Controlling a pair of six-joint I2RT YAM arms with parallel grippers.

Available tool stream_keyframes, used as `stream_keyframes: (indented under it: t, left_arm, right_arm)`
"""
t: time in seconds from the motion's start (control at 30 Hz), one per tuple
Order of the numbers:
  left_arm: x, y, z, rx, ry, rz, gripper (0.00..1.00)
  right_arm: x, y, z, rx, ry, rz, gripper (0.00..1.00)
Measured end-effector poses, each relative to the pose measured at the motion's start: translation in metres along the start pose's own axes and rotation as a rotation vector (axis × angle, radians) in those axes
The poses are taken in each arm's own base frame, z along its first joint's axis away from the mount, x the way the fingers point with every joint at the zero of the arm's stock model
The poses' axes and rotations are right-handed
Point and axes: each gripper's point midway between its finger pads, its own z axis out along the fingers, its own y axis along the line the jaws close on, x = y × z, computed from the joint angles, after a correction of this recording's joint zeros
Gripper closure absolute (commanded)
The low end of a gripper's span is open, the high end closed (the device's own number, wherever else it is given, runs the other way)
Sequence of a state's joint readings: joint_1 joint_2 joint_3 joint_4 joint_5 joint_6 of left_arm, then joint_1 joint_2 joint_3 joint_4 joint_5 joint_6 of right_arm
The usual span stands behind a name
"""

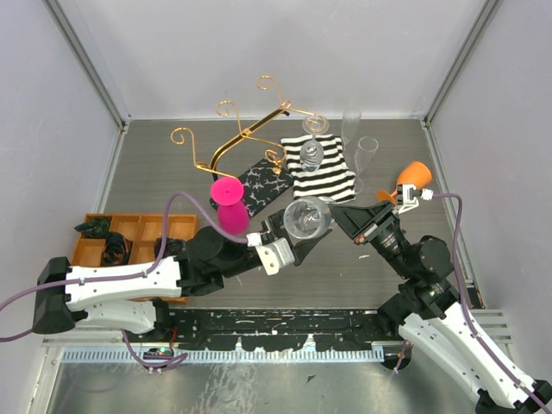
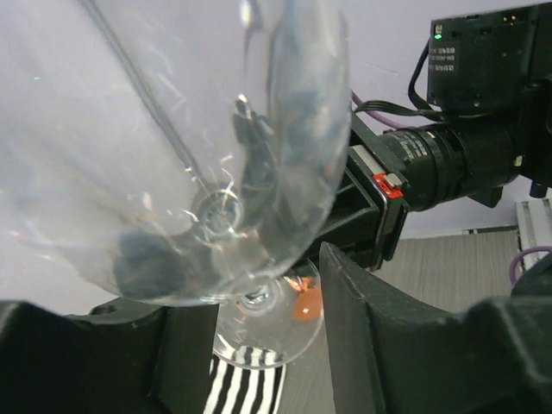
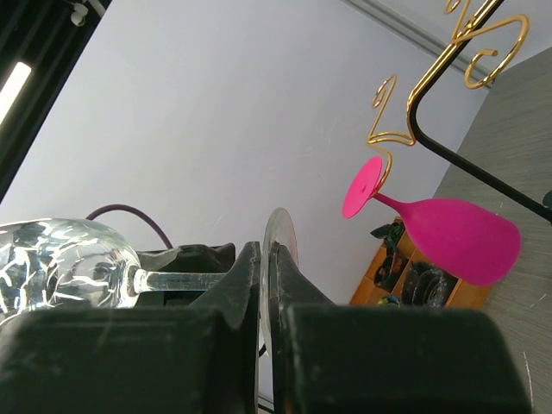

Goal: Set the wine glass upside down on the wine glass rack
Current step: Turn the wine glass upside down at the wine rack.

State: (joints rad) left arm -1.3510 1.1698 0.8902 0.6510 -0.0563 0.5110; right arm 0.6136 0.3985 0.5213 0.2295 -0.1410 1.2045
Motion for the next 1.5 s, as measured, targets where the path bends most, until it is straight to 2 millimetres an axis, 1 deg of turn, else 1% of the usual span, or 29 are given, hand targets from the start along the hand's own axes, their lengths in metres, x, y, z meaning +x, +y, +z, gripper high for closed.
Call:
stream_keyframes:
  t: [0.07,0.27,0.4,0.57,0.67,0.8,0.87,0.93,1.03,1.13,1.33,1.5]
  left_arm:
    - [0.004,-0.005,-0.001,0.021,0.014,-0.007,0.41]
    - [0.006,-0.01,-0.003,0.05,0.026,-0.021,0.36]
    - [0.003,-0.011,-0.008,0.064,0.034,-0.043,0.32]
    - [0.002,-0.013,-0.016,0.083,0.06,-0.085,0.3]
    - [0.001,-0.013,-0.021,0.087,0.073,-0.111,0.3]
    - [-0.002,-0.009,-0.032,0.084,0.098,-0.133,0.3]
    - [-0.002,-0.008,-0.038,0.084,0.115,-0.136,0.3]
    - [-0.003,-0.006,-0.045,0.083,0.13,-0.135,0.3]
    - [-0.004,-0.003,-0.056,0.084,0.145,-0.13,0.31]
    - [-0.006,0.0,-0.068,0.086,0.157,-0.115,0.33]
    - [-0.011,0.009,-0.085,0.081,0.174,-0.076,0.35]
    - [-0.013,0.012,-0.093,0.091,0.183,-0.042,0.36]
  right_arm:
    - [-0.002,-0.001,-0.001,0.007,-0.01,-0.004,0.99]
    - [-0.011,0.0,-0.007,0.016,-0.061,-0.052,0.99]
    - [-0.025,0.01,-0.014,0.009,-0.122,-0.137,0.99]
    - [-0.05,0.042,-0.027,-0.021,-0.214,-0.317,0.99]
    - [-0.065,0.069,-0.038,-0.041,-0.261,-0.451,0.99]
    - [-0.079,0.097,-0.056,-0.068,-0.302,-0.619,0.99]
    - [-0.083,0.107,-0.064,-0.074,-0.311,-0.713,0.99]
    - [-0.084,0.113,-0.068,-0.076,-0.303,-0.801,1.0]
    - [-0.079,0.114,-0.073,-0.079,-0.25,-0.966,0.99]
    - [-0.065,0.11,-0.076,-0.109,-0.15,-1.15,0.99]
    - [-0.029,0.091,-0.079,-0.233,0.111,-1.467,1.0]
    - [0.003,0.076,-0.088,-0.391,0.301,-1.611,1.0]
